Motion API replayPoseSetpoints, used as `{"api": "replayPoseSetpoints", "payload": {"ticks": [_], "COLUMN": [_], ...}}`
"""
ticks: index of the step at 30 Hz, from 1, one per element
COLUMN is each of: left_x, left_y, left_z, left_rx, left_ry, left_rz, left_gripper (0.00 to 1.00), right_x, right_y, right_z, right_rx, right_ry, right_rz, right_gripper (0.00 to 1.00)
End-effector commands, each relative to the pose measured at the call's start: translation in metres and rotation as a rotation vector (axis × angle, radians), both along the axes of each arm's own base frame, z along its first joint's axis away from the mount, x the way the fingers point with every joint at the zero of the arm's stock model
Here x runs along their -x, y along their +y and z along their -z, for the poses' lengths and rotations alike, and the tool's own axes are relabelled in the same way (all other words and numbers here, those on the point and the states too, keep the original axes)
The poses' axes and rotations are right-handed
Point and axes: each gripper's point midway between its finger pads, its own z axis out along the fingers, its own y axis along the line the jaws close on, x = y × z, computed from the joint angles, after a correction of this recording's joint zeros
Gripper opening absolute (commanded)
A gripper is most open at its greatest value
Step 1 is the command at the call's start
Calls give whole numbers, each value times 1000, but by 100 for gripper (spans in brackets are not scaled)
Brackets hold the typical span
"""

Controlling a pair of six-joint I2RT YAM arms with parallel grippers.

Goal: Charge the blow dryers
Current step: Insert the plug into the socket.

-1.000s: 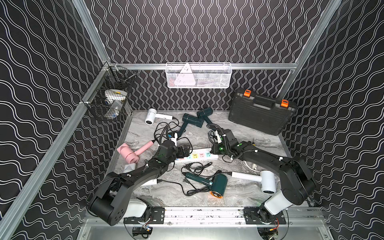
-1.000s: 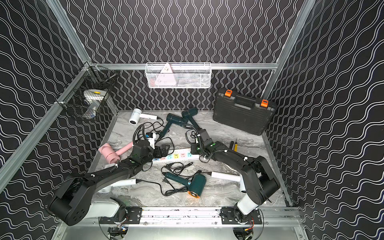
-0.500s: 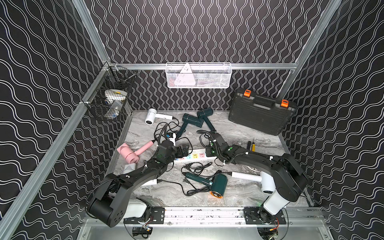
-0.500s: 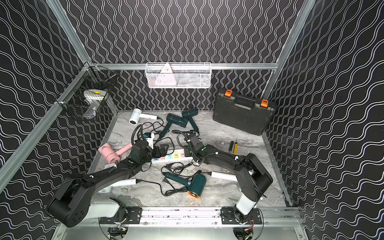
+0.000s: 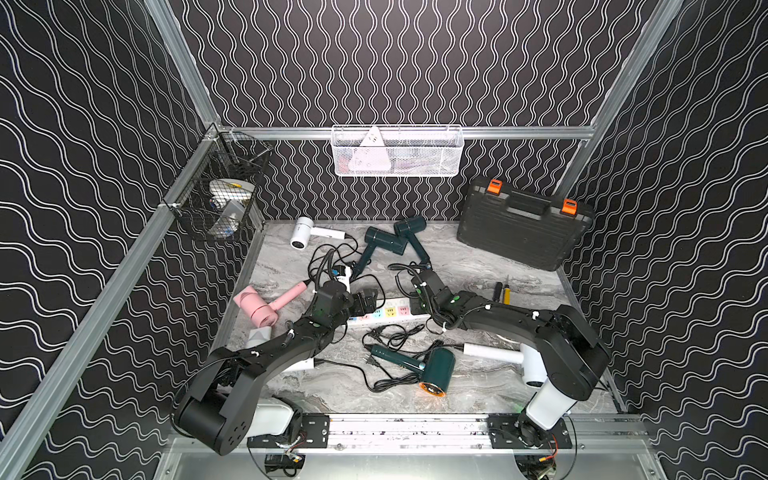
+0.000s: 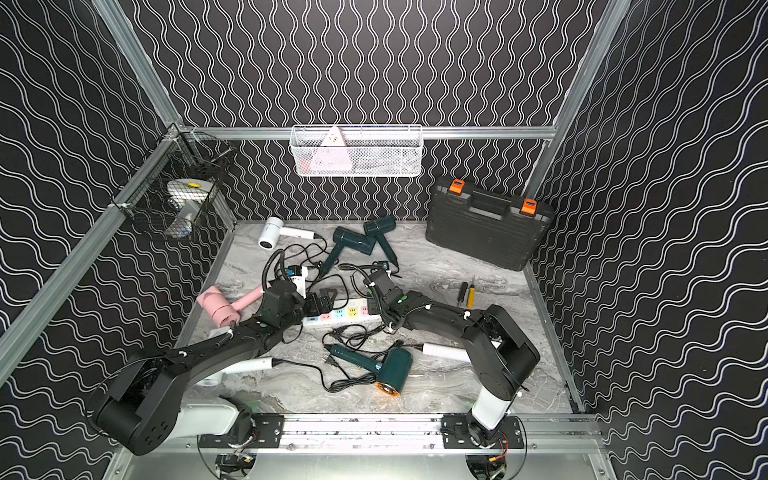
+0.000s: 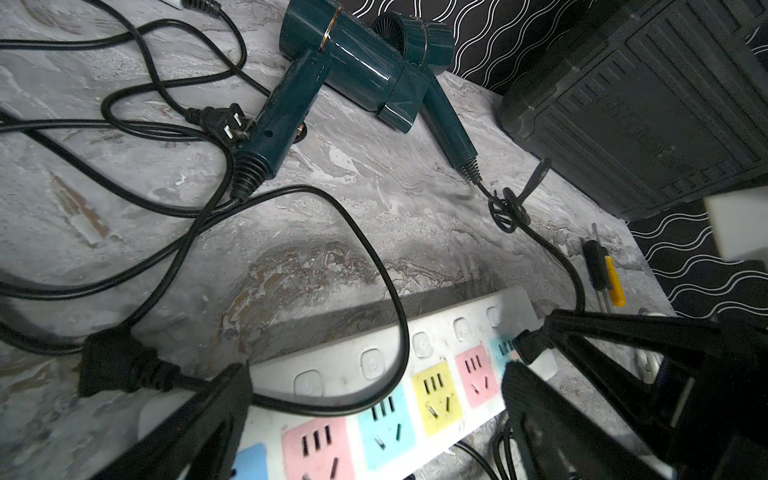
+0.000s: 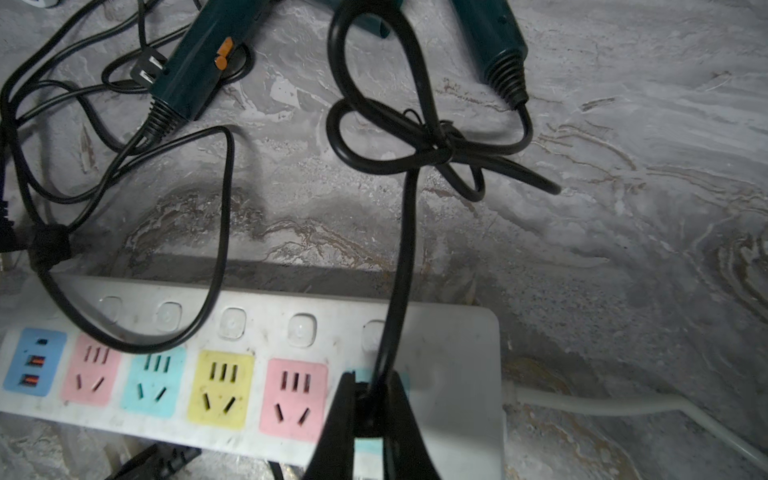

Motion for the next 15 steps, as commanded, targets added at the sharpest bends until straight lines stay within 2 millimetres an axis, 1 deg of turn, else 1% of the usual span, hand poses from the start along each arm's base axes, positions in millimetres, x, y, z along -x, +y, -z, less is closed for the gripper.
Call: {"api": "replayPoseSetpoints", "payload": {"ticks": [1, 7, 15], "left_x": [-2, -2, -1], "left_y": [1, 1, 1], "left_z": [-4, -5, -5], "left_rx": [10, 11, 13], "left_ry": [-16, -19, -22], "left_rz": [-10, -10, -7], "left_gripper": [99, 99, 99], "right_x": [-1, -1, -4], "right_y": [0, -1, 2], "right_z": [2, 7, 6], "right_rx": [-11, -8, -8], "right_ry": [-7, -5, -24], "right_rz": [26, 30, 26], "right_gripper": [0, 0, 0]}}
